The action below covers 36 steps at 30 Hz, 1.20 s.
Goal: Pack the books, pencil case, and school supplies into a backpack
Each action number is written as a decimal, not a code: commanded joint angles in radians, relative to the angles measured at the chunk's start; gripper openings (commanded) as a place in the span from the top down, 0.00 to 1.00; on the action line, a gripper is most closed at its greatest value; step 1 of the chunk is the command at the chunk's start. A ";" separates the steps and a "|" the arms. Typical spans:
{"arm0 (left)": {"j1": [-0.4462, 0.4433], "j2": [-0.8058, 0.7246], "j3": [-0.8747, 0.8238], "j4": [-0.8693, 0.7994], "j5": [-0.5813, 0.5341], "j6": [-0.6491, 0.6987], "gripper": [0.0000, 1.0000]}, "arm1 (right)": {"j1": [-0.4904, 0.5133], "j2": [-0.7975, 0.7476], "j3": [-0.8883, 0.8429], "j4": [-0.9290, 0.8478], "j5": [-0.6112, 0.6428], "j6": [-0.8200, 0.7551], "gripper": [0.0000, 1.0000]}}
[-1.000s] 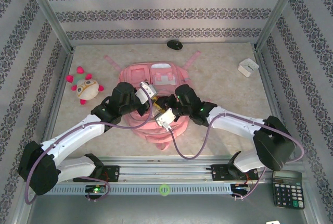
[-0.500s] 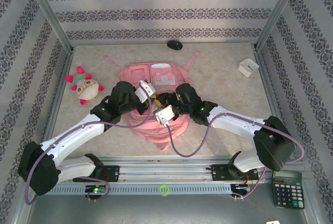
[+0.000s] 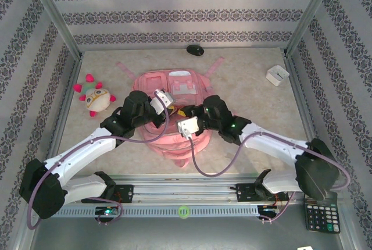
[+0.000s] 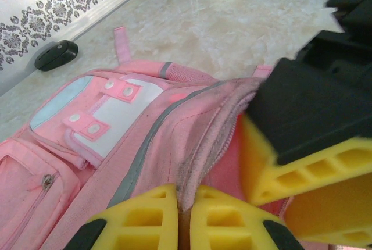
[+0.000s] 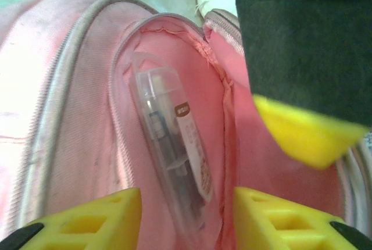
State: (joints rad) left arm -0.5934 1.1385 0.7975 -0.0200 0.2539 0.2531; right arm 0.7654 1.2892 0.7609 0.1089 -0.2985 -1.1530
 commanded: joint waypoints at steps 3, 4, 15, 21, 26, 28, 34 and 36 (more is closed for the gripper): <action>0.004 -0.065 0.029 0.069 0.036 -0.056 0.94 | 0.057 -0.143 -0.107 0.030 0.011 0.392 0.58; 0.006 -0.066 0.023 0.066 0.035 -0.061 0.93 | 0.068 -0.160 -0.119 0.038 0.013 0.494 0.58; 0.010 -0.058 0.029 0.045 -0.025 -0.228 0.89 | 0.160 -0.130 -0.147 0.177 0.283 1.589 0.53; 0.010 -0.050 0.057 0.006 -0.050 -0.331 0.89 | 0.187 -0.089 -0.140 0.286 0.394 1.993 0.54; 0.010 -0.048 0.061 -0.001 -0.038 -0.400 0.89 | 0.210 0.000 -0.100 0.350 0.407 2.147 0.55; 0.009 -0.049 0.053 -0.007 -0.007 -0.378 0.82 | 0.210 0.013 -0.101 0.382 0.405 2.145 0.55; 0.010 -0.099 0.025 -0.072 0.016 -0.376 0.40 | 0.209 -0.111 -0.141 0.317 0.381 2.031 0.51; 0.010 -0.138 0.009 -0.095 -0.013 -0.410 0.36 | 0.209 -0.184 -0.163 0.242 0.347 1.985 0.50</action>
State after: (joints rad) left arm -0.5816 1.0592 0.8047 -0.0746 0.2356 -0.1085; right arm 0.9668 1.1946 0.6201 0.3809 0.0677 0.8864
